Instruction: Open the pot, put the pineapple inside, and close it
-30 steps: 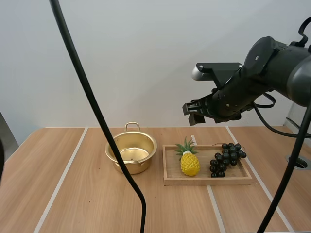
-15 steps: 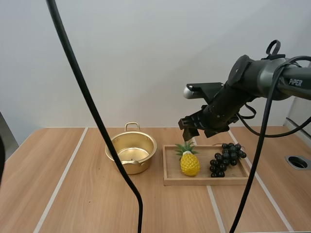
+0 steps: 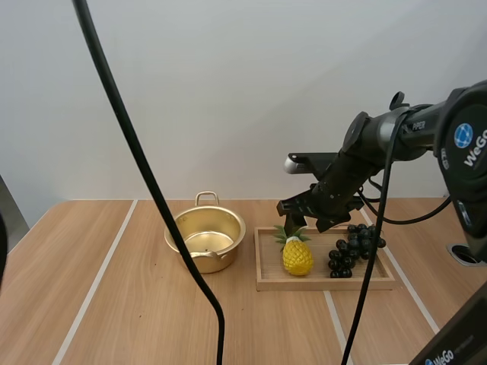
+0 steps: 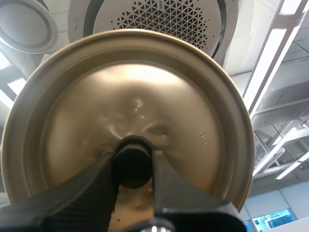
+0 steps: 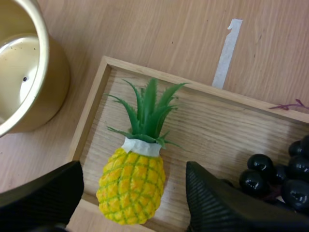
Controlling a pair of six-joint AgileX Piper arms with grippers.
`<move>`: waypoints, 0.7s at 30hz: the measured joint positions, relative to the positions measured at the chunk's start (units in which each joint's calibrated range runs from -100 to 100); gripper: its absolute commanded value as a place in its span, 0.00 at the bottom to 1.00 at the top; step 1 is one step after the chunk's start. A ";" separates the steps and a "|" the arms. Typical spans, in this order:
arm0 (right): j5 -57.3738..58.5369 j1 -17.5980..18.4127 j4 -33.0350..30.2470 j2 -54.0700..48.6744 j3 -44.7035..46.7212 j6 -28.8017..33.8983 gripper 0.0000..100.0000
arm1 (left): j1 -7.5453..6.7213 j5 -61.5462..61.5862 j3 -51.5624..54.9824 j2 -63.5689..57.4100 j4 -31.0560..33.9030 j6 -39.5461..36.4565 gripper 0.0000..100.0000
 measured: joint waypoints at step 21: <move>1.50 2.82 2.52 10.09 0.00 -2.18 1.00 | 0.00 0.96 0.00 0.00 -2.12 0.00 0.00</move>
